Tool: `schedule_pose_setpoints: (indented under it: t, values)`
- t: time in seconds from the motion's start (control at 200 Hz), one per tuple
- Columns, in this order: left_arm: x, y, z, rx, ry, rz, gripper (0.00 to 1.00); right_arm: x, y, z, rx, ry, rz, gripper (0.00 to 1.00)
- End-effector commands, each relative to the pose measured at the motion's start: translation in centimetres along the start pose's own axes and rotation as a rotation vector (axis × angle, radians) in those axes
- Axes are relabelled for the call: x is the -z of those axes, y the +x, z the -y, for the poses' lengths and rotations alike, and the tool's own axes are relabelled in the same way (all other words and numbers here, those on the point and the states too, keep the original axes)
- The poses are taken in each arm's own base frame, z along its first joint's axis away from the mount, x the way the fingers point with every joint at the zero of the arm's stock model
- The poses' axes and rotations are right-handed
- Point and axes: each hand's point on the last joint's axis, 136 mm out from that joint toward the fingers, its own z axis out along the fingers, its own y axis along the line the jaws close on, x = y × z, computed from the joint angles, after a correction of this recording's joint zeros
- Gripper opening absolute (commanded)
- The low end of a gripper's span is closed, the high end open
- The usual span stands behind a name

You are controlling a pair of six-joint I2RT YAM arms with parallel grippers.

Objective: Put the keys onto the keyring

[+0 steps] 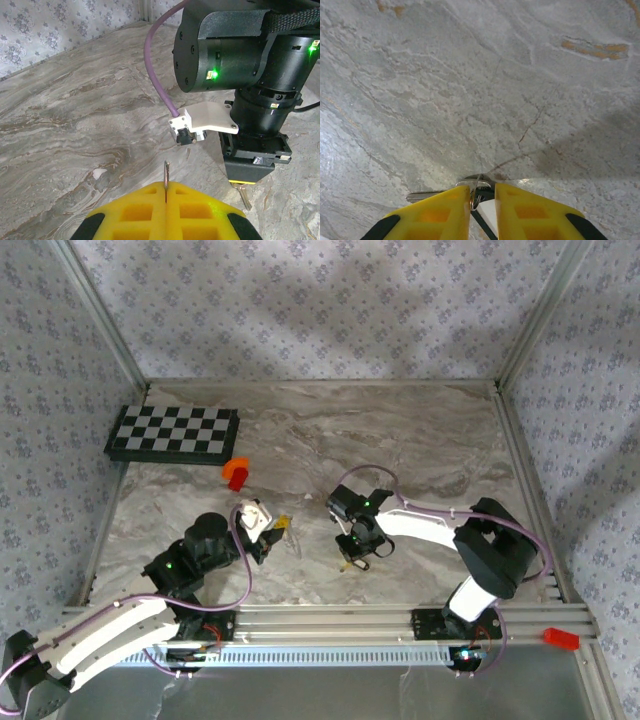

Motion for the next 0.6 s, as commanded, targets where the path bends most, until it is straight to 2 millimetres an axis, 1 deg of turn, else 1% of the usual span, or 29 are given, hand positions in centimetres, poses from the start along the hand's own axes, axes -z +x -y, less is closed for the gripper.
schedule_pose_setpoints:
  t: [0.0,0.075,0.15,0.26,0.375,0.43,0.48,0.595]
  values:
    - [0.2,-1.8,0.4,-0.018,0.018,0.061,0.00,0.1,-0.4,0.0,0.017,0.017,0.002,0.18]
    - [0.2,-1.8,0.5,-0.016,0.019,0.061,0.00,0.1,-0.4,0.0,0.019,0.021,0.006,0.14]
    - [0.2,-1.7,0.4,-0.016,0.018,0.059,0.00,0.2,-0.6,0.0,0.024,0.021,0.010,0.06]
    - [0.2,-1.7,0.4,-0.018,0.016,0.059,0.00,0.1,-0.2,0.2,0.041,0.044,-0.014,0.00]
    - [0.2,-1.7,0.4,-0.018,0.018,0.060,0.00,0.4,0.0,0.9,0.058,0.107,-0.041,0.00]
    - [0.2,-1.6,0.4,-0.018,0.015,0.060,0.00,0.6,0.5,1.6,0.060,0.166,-0.083,0.00]
    - [0.2,-1.5,0.3,-0.018,0.011,0.055,0.00,0.8,1.4,2.2,0.062,0.204,-0.148,0.00]
    - [0.2,-1.2,0.2,-0.021,0.002,0.048,0.00,1.6,2.3,2.1,0.060,0.201,-0.215,0.00]
